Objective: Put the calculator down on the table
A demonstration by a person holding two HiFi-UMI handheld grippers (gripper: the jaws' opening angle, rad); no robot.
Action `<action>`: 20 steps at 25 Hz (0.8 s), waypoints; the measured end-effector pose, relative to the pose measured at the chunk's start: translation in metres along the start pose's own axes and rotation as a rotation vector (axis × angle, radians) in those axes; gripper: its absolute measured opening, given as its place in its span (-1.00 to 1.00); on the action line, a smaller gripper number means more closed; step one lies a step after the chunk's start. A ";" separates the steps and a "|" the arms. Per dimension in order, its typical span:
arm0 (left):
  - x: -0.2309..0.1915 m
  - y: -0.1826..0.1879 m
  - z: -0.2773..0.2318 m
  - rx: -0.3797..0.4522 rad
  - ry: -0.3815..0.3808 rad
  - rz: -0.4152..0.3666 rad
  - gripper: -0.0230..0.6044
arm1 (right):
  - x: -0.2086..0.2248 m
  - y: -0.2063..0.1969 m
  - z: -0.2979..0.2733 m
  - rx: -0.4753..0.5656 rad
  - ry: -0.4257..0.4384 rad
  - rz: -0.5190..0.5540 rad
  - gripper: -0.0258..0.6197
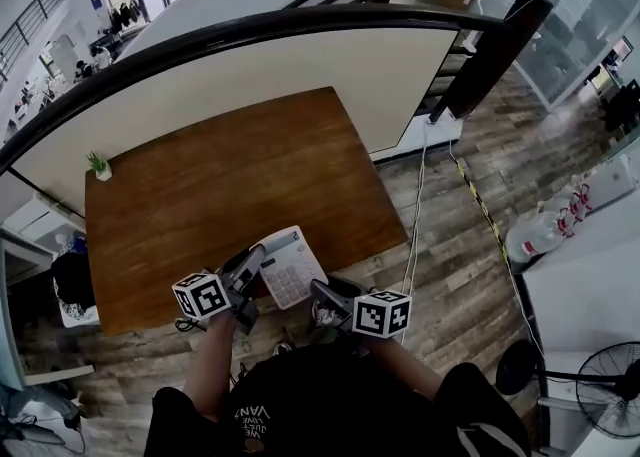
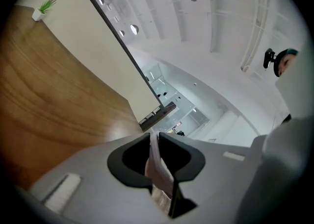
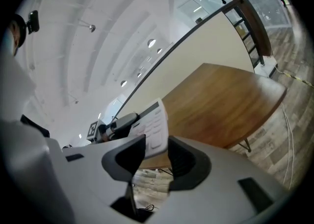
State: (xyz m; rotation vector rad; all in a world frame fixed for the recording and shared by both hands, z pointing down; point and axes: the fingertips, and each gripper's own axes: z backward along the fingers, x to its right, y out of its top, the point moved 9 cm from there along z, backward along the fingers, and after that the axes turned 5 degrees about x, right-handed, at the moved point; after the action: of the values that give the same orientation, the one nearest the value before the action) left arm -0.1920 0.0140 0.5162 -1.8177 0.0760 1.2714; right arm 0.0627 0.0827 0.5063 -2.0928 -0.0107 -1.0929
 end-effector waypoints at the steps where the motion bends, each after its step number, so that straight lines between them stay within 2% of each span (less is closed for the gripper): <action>1: -0.001 0.002 -0.007 0.006 0.004 -0.003 -0.73 | 0.006 0.007 -0.003 -0.007 0.007 0.004 -0.48; 12: -0.016 0.021 -0.067 0.058 0.053 -0.029 -0.73 | 0.057 0.069 -0.034 -0.080 0.079 0.037 -0.48; 20: -0.024 0.037 -0.103 0.032 0.058 -0.071 -0.73 | 0.082 0.095 -0.051 -0.122 0.105 0.057 -0.48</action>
State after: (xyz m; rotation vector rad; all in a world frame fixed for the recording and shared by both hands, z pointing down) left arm -0.1475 -0.0887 0.5200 -1.8137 0.0632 1.1622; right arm 0.1107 -0.0429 0.5225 -2.1264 0.1697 -1.1939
